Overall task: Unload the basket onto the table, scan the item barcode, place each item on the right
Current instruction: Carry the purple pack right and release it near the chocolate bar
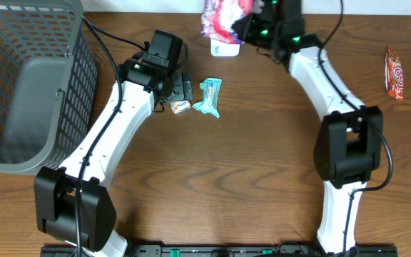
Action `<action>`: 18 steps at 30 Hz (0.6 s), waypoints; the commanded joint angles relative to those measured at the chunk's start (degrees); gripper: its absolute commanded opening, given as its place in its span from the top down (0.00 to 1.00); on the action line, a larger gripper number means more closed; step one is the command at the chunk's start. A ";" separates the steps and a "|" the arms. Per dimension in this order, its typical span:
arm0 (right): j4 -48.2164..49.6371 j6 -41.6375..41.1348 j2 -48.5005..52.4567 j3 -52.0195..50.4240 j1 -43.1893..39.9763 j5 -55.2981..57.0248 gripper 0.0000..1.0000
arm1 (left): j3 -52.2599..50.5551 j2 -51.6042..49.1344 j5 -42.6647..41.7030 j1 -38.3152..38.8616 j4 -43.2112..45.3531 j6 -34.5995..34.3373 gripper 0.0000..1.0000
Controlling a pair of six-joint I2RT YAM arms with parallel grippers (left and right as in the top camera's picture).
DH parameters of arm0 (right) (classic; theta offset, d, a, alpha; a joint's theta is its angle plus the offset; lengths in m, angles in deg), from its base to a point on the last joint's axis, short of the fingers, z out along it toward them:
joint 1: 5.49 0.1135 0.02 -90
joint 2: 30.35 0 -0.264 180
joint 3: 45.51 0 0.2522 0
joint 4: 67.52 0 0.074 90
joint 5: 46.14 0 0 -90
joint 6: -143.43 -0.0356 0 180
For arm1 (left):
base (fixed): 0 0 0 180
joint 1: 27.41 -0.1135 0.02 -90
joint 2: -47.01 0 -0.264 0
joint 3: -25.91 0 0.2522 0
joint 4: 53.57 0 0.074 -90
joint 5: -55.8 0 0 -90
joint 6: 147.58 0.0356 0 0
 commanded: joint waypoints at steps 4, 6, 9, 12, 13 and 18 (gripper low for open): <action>-0.07 1.33 -0.52 0.96 0.17 7.34 0.99 | 0.94 -0.39 0.72 -0.20 -0.13 -0.28 0.02; -1.49 3.58 -1.97 1.16 -1.42 7.82 0.99 | 0.94 -0.39 0.72 -0.20 -0.15 -0.28 0.02; -6.25 3.65 -5.62 1.14 -5.75 11.69 0.99 | 0.94 -0.39 0.72 -0.20 -0.15 -0.28 0.02; -12.50 2.08 -8.96 1.14 -10.99 17.66 0.99 | 0.94 -0.39 0.72 -0.20 -0.13 -0.28 0.02; -14.86 0.61 -9.99 1.14 -13.18 19.85 0.99 | 0.94 -0.39 0.72 -0.20 -0.15 -0.28 0.02; -21.49 0.72 -11.43 1.14 -22.32 19.82 0.99 | 0.94 -0.39 0.72 -0.20 -0.15 -0.28 0.02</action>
